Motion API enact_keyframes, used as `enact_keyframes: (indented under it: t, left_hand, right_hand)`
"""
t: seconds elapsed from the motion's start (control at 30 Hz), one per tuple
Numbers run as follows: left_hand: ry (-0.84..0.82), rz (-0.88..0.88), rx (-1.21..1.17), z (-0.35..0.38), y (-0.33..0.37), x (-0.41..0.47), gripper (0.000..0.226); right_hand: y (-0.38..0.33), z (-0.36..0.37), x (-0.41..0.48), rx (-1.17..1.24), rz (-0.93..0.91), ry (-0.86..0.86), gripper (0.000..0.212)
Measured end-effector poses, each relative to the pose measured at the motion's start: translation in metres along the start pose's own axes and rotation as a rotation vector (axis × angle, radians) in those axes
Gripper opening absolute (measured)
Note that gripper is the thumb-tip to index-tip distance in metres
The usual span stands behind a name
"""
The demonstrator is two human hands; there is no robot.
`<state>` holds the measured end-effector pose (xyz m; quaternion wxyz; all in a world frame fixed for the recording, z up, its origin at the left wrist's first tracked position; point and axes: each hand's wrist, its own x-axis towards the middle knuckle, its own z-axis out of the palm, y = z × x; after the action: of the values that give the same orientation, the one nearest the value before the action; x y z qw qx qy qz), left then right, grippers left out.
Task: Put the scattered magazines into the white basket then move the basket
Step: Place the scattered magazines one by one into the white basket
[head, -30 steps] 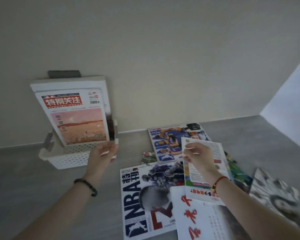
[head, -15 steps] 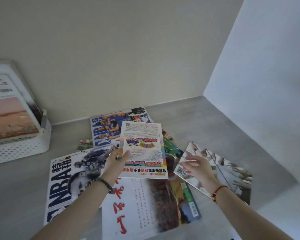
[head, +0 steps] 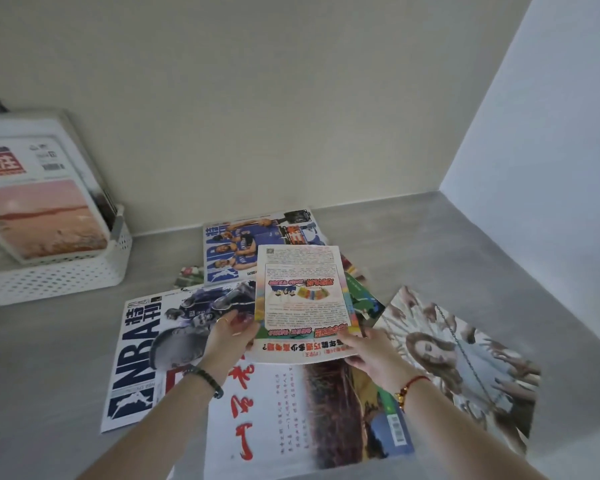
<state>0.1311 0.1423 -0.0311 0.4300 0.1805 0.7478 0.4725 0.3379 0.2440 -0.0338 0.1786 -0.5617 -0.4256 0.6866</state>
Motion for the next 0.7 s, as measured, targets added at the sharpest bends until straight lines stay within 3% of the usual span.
enact_keyframes:
  t: [0.07, 0.17, 0.27, 0.37, 0.47, 0.6, 0.67, 0.7]
  left_hand:
    - [-0.053, -0.014, 0.041, 0.002, -0.004, -0.004, 0.043]
    - [-0.133, -0.011, 0.056, 0.005, -0.003, -0.01, 0.026]
    - [-0.183, 0.022, 0.033, 0.0, 0.004, -0.013, 0.024]
    - [-0.165, 0.181, 0.143, -0.008, 0.009, -0.014, 0.027]
    - [-0.092, 0.273, 0.09, -0.019, 0.024, -0.017, 0.032]
    - [0.031, 0.333, -0.07, -0.043, 0.05, -0.013, 0.027]
    - [-0.015, 0.268, -0.212, -0.056, 0.065, -0.01, 0.017]
    - [-0.056, 0.119, -0.389, -0.062, 0.069, -0.012, 0.018]
  right_hand:
    - [0.002, 0.002, -0.003, -0.053, 0.017, 0.005, 0.01]
    - [0.008, 0.002, -0.008, -0.094, 0.008, 0.017, 0.011]
    - [0.011, 0.001, -0.013, -0.169, -0.025, -0.016, 0.018]
    - [0.008, 0.007, -0.017, -0.207, -0.099, 0.038, 0.023]
    - [-0.005, 0.019, -0.019, -0.09, -0.17, 0.111, 0.028]
    - [-0.036, 0.042, -0.017, 0.212, -0.146, 0.042, 0.02]
    - [-0.05, 0.055, -0.012, 0.434, -0.135, -0.03, 0.016]
    - [-0.058, 0.061, -0.012, 0.536, -0.15, -0.063, 0.018]
